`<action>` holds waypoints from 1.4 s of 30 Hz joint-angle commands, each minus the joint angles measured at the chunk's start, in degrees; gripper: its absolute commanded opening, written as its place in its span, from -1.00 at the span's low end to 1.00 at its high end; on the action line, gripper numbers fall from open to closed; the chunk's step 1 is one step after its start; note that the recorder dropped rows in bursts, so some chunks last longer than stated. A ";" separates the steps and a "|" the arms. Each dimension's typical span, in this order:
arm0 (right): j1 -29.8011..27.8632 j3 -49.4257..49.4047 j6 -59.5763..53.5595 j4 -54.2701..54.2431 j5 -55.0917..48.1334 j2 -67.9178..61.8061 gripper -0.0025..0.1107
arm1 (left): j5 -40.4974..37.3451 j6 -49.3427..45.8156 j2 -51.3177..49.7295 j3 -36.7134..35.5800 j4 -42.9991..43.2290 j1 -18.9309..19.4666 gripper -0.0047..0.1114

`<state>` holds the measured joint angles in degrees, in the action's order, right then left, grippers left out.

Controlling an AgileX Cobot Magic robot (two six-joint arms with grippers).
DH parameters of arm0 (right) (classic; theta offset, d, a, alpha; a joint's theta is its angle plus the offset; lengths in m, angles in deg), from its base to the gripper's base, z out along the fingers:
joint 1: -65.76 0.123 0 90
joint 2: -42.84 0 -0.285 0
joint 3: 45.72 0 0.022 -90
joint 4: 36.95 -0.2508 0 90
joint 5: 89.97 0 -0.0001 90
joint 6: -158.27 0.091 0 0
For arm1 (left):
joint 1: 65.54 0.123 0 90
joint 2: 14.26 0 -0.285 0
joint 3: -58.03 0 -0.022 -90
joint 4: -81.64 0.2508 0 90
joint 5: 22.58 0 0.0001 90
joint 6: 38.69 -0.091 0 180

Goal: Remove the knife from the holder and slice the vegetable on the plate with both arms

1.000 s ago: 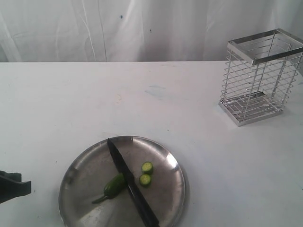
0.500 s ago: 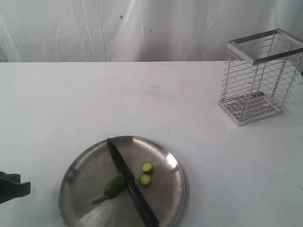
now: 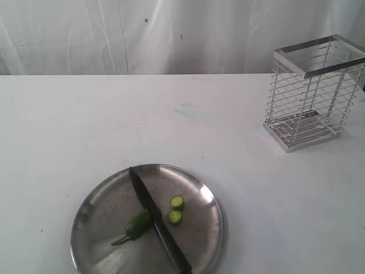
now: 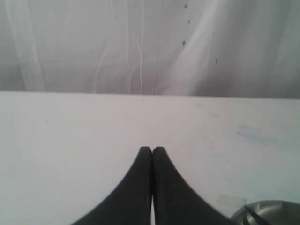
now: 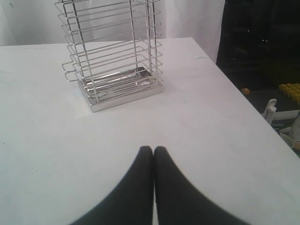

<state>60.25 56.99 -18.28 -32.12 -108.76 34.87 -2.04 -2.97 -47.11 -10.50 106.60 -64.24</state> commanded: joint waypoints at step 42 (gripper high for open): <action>-0.21 0.08 -0.45 -0.20 -0.40 0.18 -0.96 | -38.07 -49.62 25.07 -8.69 -32.96 -8.23 -0.92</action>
<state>60.25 56.99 -18.28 -32.26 -109.39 34.87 -39.37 -56.55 -22.30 -19.18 74.21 -72.75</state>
